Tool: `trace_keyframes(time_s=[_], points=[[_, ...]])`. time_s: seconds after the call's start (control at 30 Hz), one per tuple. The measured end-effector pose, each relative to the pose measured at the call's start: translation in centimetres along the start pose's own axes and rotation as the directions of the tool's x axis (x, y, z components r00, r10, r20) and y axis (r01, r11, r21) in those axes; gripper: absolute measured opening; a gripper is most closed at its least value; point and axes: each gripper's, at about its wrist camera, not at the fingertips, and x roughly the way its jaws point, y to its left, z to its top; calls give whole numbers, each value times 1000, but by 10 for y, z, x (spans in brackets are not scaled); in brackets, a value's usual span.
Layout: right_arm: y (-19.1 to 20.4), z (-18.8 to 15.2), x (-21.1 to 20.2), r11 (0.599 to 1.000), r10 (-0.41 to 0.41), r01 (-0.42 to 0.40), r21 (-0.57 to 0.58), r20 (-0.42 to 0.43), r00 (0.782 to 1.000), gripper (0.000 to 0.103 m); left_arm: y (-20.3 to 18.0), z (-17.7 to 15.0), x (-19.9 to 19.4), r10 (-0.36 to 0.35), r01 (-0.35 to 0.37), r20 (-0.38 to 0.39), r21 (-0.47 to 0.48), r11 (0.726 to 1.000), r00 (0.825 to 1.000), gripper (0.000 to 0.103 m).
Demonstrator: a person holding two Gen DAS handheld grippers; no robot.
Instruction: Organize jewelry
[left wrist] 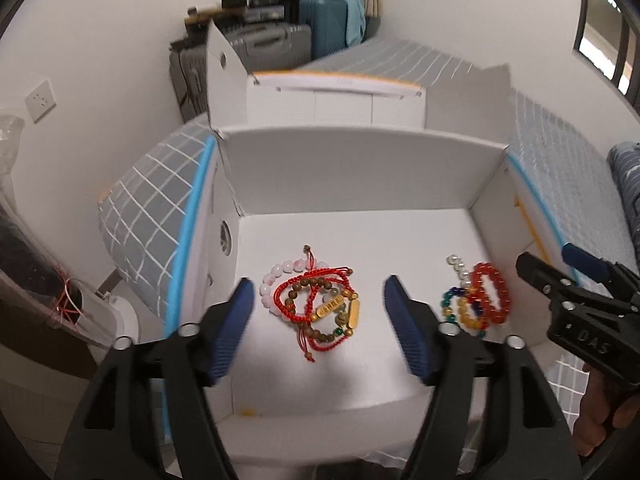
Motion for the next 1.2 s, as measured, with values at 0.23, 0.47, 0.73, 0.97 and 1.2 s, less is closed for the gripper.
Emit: trace_keyframes(time_s=[0.23,0.47,0.73,0.97,1.2], points=[[1,-24,-61,999,-39,36,21,154,987,95,1,-30,-46,-43,46,96,-30,998,994,94],[0,-65,-83,997,-75,66,49,199,977,95,-2,-66,-73,5,1,169,-34,999,986,97],[1,-98,-87,996,-89,83,40,180,980,95,-5,-99,-77,27,-26,166,-8,1000,986,97],[1,-109,-83,995,-92,87,37,168,981,96,-13,-110,-69,15,-18,142,19,1000,990,97],[-1,-114,-83,995,-98,92,44,168,981,96,-12,-111,-68,8,-9,140,5,1000,990,97]])
